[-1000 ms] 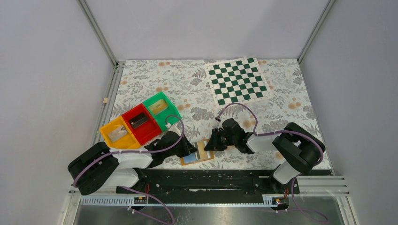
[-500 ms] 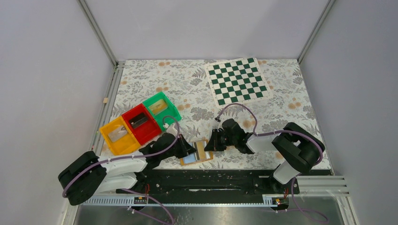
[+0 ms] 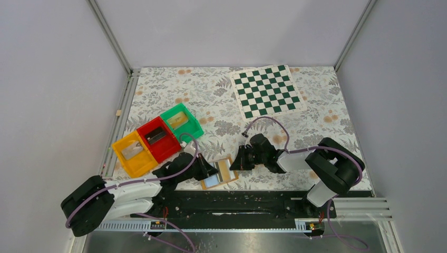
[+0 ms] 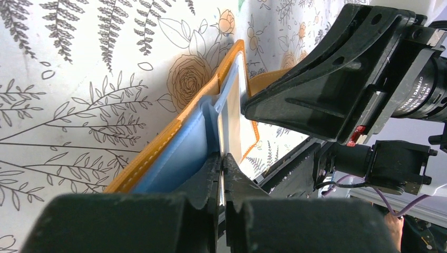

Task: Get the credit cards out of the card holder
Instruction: Remove the credit card from the card holder.

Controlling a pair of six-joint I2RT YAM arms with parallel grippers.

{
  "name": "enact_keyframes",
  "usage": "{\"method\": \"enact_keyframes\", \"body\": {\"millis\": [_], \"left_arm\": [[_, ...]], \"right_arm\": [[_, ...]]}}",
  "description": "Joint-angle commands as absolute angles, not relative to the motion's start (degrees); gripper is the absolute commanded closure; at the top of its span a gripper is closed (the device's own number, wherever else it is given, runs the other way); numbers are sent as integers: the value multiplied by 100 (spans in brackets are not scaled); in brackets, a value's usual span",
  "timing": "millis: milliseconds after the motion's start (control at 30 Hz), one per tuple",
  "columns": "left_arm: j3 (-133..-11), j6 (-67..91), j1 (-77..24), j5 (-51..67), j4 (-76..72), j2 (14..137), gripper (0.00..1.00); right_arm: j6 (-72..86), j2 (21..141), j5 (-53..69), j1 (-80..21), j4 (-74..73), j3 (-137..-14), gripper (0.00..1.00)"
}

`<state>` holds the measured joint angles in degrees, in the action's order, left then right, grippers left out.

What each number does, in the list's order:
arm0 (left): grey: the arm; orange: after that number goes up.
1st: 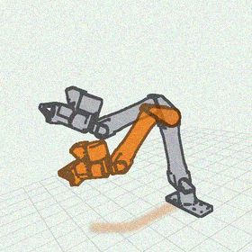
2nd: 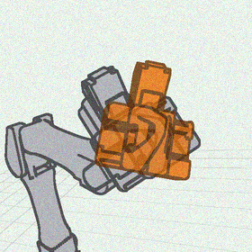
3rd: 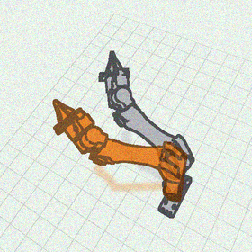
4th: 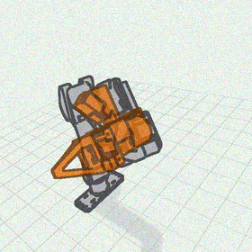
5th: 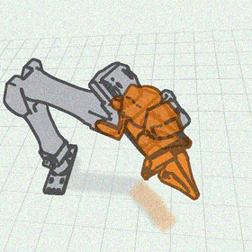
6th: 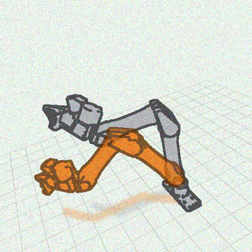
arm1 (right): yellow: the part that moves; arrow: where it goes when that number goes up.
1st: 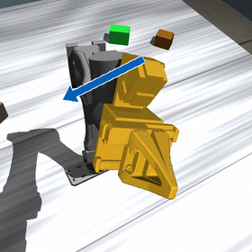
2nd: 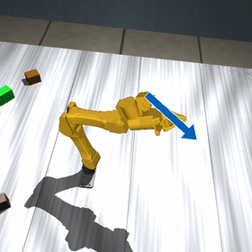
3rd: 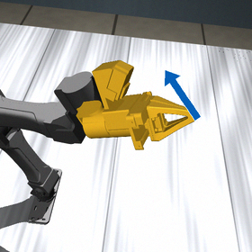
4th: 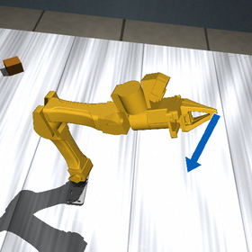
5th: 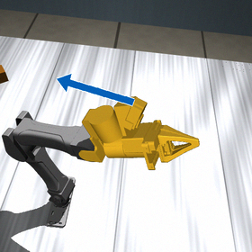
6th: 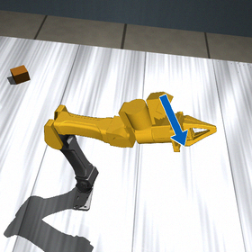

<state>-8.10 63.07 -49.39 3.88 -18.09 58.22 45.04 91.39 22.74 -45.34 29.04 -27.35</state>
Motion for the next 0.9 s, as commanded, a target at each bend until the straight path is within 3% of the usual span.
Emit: {"method": "enact_keyframes", "body": {"millis": [0, 467, 700, 867], "left_arm": [[-753, 6363, -4892, 407, -2052, 5669, 95], [-485, 6464, -4529, 684, -2065, 5156, 96], [-468, 6400, -4461, 803, -2120, 5206, 91], [-448, 6416, -4434, 865, -2195, 5248, 95]], "right_arm": [[4400, 9196, 2192, -4462, 2760, -2628, 88], [4395, 9233, 2273, -4432, 2777, -2671, 88], [4392, 9224, 2302, -4429, 2777, -2688, 88], [4386, 9213, 2290, -4427, 2755, -2690, 88]]}}
